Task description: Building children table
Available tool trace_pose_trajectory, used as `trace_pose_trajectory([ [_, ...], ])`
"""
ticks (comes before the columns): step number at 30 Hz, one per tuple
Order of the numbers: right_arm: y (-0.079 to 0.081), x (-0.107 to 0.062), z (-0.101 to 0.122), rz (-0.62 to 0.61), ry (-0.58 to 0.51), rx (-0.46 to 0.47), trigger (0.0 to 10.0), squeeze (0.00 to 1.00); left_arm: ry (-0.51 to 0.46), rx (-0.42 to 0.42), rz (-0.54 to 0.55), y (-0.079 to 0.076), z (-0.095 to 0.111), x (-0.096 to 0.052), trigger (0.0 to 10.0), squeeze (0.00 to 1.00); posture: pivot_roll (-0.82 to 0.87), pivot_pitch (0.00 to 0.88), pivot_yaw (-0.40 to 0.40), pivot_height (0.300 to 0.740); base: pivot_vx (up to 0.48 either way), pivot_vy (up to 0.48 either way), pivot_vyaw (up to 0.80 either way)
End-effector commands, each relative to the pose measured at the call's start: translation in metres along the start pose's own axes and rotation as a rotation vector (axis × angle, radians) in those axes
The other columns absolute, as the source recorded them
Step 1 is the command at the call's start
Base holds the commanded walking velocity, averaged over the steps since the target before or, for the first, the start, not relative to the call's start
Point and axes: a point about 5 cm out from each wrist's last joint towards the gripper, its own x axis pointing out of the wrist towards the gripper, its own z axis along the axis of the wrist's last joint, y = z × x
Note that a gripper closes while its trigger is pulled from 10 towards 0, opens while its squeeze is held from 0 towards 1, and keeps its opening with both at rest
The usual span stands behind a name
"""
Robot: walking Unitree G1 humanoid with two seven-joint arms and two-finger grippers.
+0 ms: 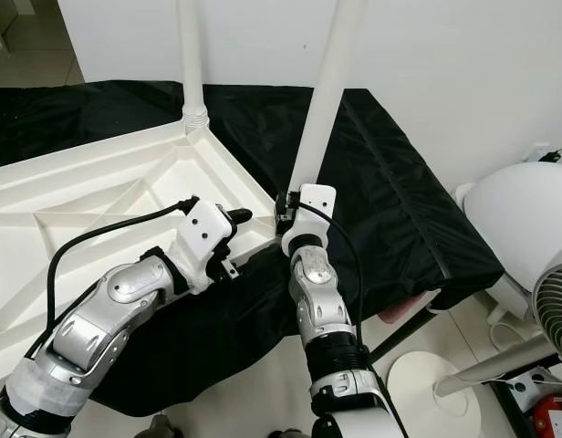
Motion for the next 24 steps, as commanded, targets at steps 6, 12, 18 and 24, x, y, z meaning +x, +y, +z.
trace_pose_trajectory([
  [6,-0.016,-0.004,0.006,0.031,-0.041,-0.021,10.0,1.00,0.002,0.000,-0.066,-0.006,-0.002,0.001,10.0,0.00,0.07,0.048,-0.079,0.740,0.000,0.000,0.00],
  [12,-0.028,-0.002,0.004,0.138,-0.031,-0.036,10.0,0.00,0.008,0.003,-0.058,-0.004,-0.003,0.000,10.0,0.00,0.07,0.054,-0.079,0.740,0.000,0.000,0.00],
  [18,-0.030,0.003,0.005,0.242,-0.023,-0.080,10.0,0.00,0.022,0.011,-0.052,-0.005,-0.006,0.000,10.0,0.00,0.07,0.056,-0.070,0.740,0.000,0.000,0.00],
  [24,-0.029,0.009,0.006,0.386,-0.005,-0.157,10.0,0.00,0.041,0.031,-0.061,-0.007,-0.011,0.002,10.0,0.00,0.07,0.057,-0.067,0.740,0.000,0.000,0.00],
])
